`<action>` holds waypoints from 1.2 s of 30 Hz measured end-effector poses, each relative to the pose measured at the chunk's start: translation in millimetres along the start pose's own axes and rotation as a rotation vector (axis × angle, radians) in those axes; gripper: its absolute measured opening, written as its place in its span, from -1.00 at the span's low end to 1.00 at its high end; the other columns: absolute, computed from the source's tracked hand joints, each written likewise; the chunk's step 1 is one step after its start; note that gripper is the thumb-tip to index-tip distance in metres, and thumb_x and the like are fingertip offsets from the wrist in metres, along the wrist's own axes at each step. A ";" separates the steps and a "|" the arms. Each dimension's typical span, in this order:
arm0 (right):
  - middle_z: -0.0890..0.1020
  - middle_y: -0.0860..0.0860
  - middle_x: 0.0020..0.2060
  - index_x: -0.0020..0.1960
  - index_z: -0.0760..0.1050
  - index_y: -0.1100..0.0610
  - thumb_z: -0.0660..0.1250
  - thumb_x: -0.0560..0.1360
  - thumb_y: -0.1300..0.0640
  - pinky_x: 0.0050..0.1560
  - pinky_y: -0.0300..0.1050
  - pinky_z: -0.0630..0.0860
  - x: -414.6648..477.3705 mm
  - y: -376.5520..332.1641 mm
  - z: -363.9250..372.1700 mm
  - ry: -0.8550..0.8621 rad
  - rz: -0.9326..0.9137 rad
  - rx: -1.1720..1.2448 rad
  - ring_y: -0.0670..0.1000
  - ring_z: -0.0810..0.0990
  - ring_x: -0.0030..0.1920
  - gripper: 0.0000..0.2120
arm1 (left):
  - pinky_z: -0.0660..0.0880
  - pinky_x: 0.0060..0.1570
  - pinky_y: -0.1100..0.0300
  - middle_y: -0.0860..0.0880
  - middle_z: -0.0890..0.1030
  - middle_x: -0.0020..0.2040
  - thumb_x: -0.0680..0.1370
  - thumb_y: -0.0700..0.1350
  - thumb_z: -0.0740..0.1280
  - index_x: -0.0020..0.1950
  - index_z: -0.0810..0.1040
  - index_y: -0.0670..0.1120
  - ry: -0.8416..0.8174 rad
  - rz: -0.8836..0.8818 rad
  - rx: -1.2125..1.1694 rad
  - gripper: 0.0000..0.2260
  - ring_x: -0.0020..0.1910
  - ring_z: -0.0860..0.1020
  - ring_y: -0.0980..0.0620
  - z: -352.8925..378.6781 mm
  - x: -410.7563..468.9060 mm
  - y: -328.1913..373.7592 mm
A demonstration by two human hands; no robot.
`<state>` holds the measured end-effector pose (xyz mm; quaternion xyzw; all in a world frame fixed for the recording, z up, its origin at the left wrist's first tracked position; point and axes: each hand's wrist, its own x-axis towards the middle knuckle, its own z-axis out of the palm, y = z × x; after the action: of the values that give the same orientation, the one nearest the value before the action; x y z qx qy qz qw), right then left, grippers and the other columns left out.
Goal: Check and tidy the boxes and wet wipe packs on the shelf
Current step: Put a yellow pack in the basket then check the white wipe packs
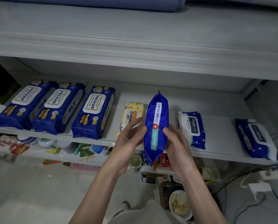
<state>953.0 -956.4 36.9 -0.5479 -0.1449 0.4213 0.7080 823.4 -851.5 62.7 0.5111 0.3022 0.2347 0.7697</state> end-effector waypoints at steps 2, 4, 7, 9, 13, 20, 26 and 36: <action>0.69 0.05 0.26 0.41 0.52 0.07 0.71 0.07 -0.29 0.37 0.25 0.53 -1.1 -0.6 1.1 0.050 -0.019 0.008 0.09 0.68 0.27 0.00 | 0.62 0.06 0.19 0.07 0.68 0.21 0.50 -0.02 0.40 0.34 0.55 0.03 0.000 0.024 0.023 -0.60 0.22 0.64 0.05 -1.1 0.7 0.1; 0.70 0.00 0.24 0.40 0.52 0.04 0.67 0.18 -0.26 0.36 0.23 0.56 -3.1 -3.1 1.6 0.056 -0.041 -0.053 0.05 0.69 0.25 -0.12 | 0.62 0.05 0.21 0.05 0.67 0.22 0.50 -0.04 0.40 0.34 0.55 -0.01 0.011 0.041 0.029 -0.60 0.24 0.63 0.06 -2.3 1.5 0.4; 0.69 -0.04 0.25 0.39 0.54 -0.01 0.60 0.33 -0.23 0.33 0.18 0.58 -6.9 -6.0 4.3 0.025 -0.062 -0.108 0.01 0.68 0.27 -0.30 | 0.62 0.05 0.20 0.04 0.67 0.23 0.51 -0.04 0.40 0.36 0.55 -0.03 0.019 0.049 0.035 -0.60 0.24 0.62 0.05 -3.3 2.4 0.1; 0.69 -0.04 0.26 0.37 0.55 -0.03 0.53 0.34 -0.19 0.34 0.18 0.57 -7.2 -6.8 4.8 0.030 -0.070 -0.108 0.01 0.67 0.27 -0.36 | 0.62 0.04 0.21 0.04 0.67 0.23 0.52 -0.04 0.40 0.35 0.55 -0.01 0.025 0.049 0.036 -0.61 0.24 0.62 0.06 -2.9 2.1 0.2; 0.69 -0.05 0.26 0.37 0.55 -0.04 0.49 0.35 -0.14 0.33 0.14 0.58 -9.1 -8.8 7.5 0.016 -0.083 -0.107 0.00 0.68 0.27 -0.40 | 0.62 0.03 0.23 0.06 0.66 0.23 0.53 -0.04 0.40 0.36 0.55 0.01 0.035 0.042 0.027 -0.61 0.25 0.61 0.05 -3.1 1.8 -0.4; 0.58 -0.19 0.40 0.44 0.48 -0.25 0.24 0.51 -0.43 0.50 0.11 0.40 -10.3 -7.0 6.6 -0.023 -0.026 -0.204 -0.13 0.52 0.42 -0.44 | 0.51 0.25 0.15 0.12 0.63 0.29 0.64 -0.06 0.29 0.41 0.53 0.01 -0.022 0.055 0.060 -0.67 0.33 0.55 0.13 -5.5 0.5 3.0; 0.52 -0.01 0.49 0.58 0.35 0.08 0.15 0.68 0.19 0.51 0.00 0.42 -8.0 -8.7 -4.1 -0.204 -0.167 -0.109 -0.01 0.45 0.52 -0.54 | 0.56 0.23 0.20 0.00 0.58 0.37 0.62 -0.27 0.31 0.38 0.48 -0.09 -0.076 0.165 0.053 -0.67 0.40 0.50 0.06 -13.8 -2.2 1.8; 0.41 0.10 0.56 0.51 0.45 0.06 0.16 0.48 0.44 0.42 -0.02 0.51 -12.4 -16.1 -3.7 -0.310 -0.270 -0.004 0.10 0.38 0.57 -0.34 | 0.35 0.46 -0.06 -0.09 0.42 0.51 0.45 -0.04 0.54 0.39 0.45 -0.03 -0.247 0.209 -0.036 -0.46 0.52 0.37 -0.06 -24.3 -7.9 3.0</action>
<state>955.0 -968.9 53.3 -0.4536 -0.3251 0.4013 0.7263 800.5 -840.0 60.1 0.5507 0.1462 0.2544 0.7814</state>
